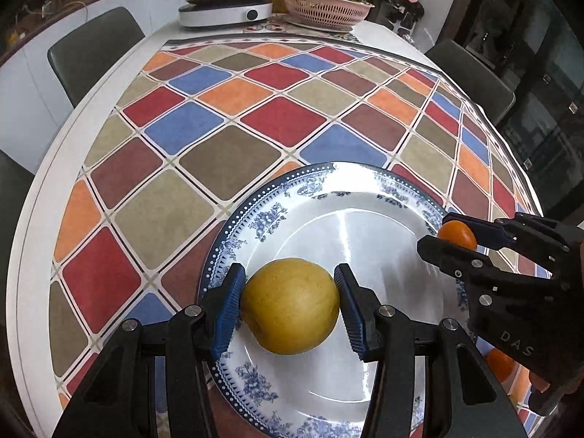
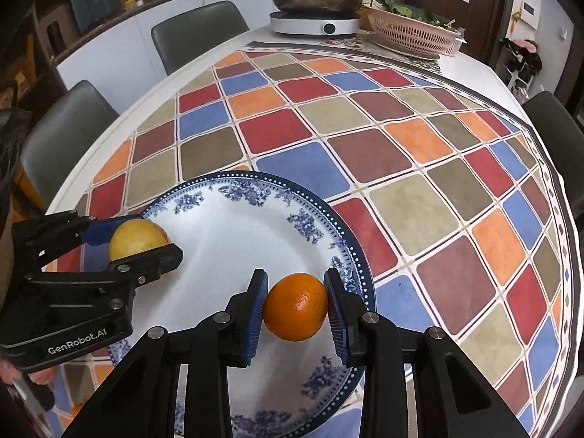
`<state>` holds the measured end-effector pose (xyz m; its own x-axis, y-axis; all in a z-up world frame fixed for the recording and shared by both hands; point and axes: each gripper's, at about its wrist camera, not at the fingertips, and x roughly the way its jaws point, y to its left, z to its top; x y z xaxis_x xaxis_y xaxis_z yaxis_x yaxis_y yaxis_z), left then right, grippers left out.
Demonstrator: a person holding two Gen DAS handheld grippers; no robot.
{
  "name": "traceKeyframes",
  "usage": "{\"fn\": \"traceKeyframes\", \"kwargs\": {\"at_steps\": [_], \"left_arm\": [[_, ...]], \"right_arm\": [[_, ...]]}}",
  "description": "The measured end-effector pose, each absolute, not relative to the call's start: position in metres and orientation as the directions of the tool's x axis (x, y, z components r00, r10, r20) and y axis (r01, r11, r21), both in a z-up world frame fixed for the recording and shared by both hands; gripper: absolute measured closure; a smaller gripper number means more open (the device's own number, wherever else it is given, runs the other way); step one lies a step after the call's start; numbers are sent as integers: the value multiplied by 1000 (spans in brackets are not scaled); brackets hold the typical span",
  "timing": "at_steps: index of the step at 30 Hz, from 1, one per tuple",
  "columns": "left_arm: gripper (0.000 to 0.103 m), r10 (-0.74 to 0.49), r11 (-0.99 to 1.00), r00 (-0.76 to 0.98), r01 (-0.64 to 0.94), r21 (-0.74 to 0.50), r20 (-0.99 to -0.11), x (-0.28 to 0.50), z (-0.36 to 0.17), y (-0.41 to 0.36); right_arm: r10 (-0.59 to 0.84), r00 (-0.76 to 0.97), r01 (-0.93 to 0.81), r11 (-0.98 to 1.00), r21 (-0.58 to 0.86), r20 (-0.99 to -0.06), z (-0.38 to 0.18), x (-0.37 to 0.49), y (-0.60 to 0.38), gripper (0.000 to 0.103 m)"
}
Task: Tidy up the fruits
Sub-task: 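Lift and carry the pear and orange with both grippers over the white plate, then lower both fruits onto the plate and open both grippers, then withdraw both open grippers from the plate toward the remaining fruit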
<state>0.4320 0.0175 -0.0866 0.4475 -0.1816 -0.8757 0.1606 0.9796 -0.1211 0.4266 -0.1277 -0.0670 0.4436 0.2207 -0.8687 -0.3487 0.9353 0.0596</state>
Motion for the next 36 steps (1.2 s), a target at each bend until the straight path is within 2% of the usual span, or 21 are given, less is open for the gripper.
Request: {"fn": "traceKeyframes", "kwargs": {"at_steps": [8, 11, 13, 18, 28, 31, 36], "left_arm": [[52, -168, 982, 445, 158, -108, -879, 435, -90, 18], [45, -164, 983, 454, 153, -105, -876, 435, -86, 21], [44, -165, 983, 460, 153, -105, -872, 433, -82, 22], [43, -147, 985, 501, 150, -81, -853, 421, -64, 24], [33, -131, 987, 629, 156, -41, -767, 359, -10, 26], [29, -115, 989, 663, 148, -21, -740, 337, 3, 27], [24, -104, 988, 696, 152, 4, -710, 300, 19, 29]], "right_arm": [[211, 443, -346, 937, 51, -871, -72, 431, -126, 70], [212, 438, -339, 939, 58, -874, -74, 432, -127, 69], [215, 441, -335, 940, 62, -872, -73, 431, -128, 59], [212, 474, -332, 942, 50, -854, -62, 424, -129, 58], [237, 565, -328, 943, 49, -790, -15, 377, -137, 57], [260, 575, -324, 943, 75, -776, -3, 359, -141, 53], [257, 612, -316, 946, 66, -748, 13, 326, -144, 52]]}}
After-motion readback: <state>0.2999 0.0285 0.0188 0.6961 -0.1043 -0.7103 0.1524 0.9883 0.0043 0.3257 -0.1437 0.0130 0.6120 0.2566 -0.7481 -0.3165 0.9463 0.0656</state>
